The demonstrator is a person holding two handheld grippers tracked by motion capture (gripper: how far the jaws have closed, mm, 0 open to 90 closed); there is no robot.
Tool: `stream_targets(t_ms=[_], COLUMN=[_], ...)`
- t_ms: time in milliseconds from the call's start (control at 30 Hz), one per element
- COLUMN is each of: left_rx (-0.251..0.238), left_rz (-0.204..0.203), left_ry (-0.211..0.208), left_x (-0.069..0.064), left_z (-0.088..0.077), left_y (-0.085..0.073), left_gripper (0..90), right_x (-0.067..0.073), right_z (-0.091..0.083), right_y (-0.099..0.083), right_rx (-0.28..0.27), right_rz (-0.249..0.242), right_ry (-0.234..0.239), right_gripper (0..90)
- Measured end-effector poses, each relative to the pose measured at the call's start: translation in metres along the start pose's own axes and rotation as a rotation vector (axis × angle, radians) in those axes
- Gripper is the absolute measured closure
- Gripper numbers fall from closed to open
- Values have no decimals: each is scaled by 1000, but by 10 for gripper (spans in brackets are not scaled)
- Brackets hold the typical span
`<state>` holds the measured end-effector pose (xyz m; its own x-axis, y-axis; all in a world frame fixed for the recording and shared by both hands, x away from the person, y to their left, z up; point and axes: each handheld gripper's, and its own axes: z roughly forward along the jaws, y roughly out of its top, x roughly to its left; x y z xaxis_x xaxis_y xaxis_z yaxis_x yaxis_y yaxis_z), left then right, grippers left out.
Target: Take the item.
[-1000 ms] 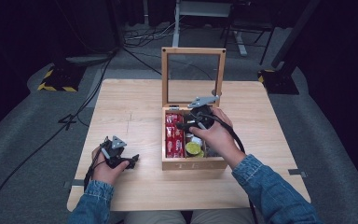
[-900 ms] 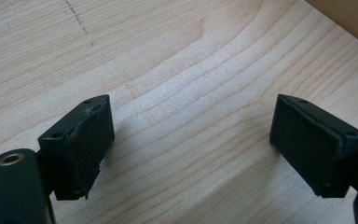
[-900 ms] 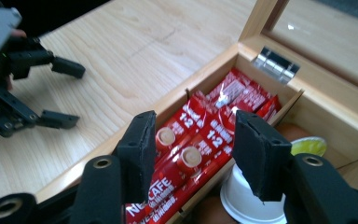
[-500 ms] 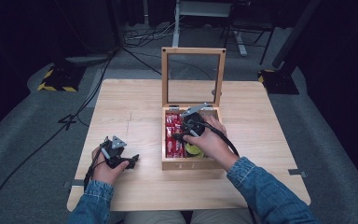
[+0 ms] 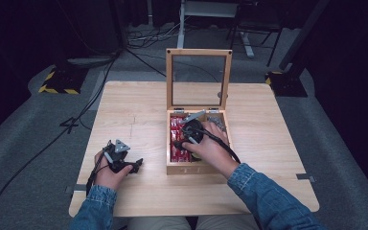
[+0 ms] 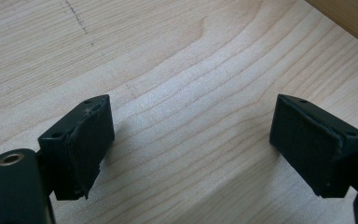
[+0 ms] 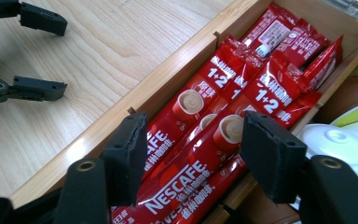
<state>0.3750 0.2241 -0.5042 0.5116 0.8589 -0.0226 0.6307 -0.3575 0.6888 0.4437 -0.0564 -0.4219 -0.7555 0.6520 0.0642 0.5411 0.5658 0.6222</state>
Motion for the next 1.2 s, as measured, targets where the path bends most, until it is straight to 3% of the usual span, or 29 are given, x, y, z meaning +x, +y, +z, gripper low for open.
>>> stream_targets(t_ms=[400, 500, 633, 800, 900, 1033, 1200], left_rx=[-1, -1, -1, -1, -1, -2, 0], left_rz=[-2, -2, -2, -2, 0, -3, 0], left_ry=[-1, -1, -1, -1, 0, -1, 0], left_x=[0, 0, 0, 0, 0, 0, 0], left_z=[0, 0, 0, 0, 0, 0, 0], left_y=[0, 0, 0, 0, 0, 0, 0], left_gripper=[140, 140, 140, 140, 140, 139, 140], right_x=[9, 8, 8, 8, 9, 5, 1], right_z=[9, 10, 8, 9, 8, 7, 5], right_y=[-3, -4, -4, -4, -4, -5, -7], right_rx=[-12, -21, -1, 10, 30, 38, 25], right_rz=[10, 13, -43, -66, -82, -62, -26], right_ry=[-46, -61, -92, -107, -117, -96, -73], right_gripper=[368, 441, 550, 584, 660, 750, 797])
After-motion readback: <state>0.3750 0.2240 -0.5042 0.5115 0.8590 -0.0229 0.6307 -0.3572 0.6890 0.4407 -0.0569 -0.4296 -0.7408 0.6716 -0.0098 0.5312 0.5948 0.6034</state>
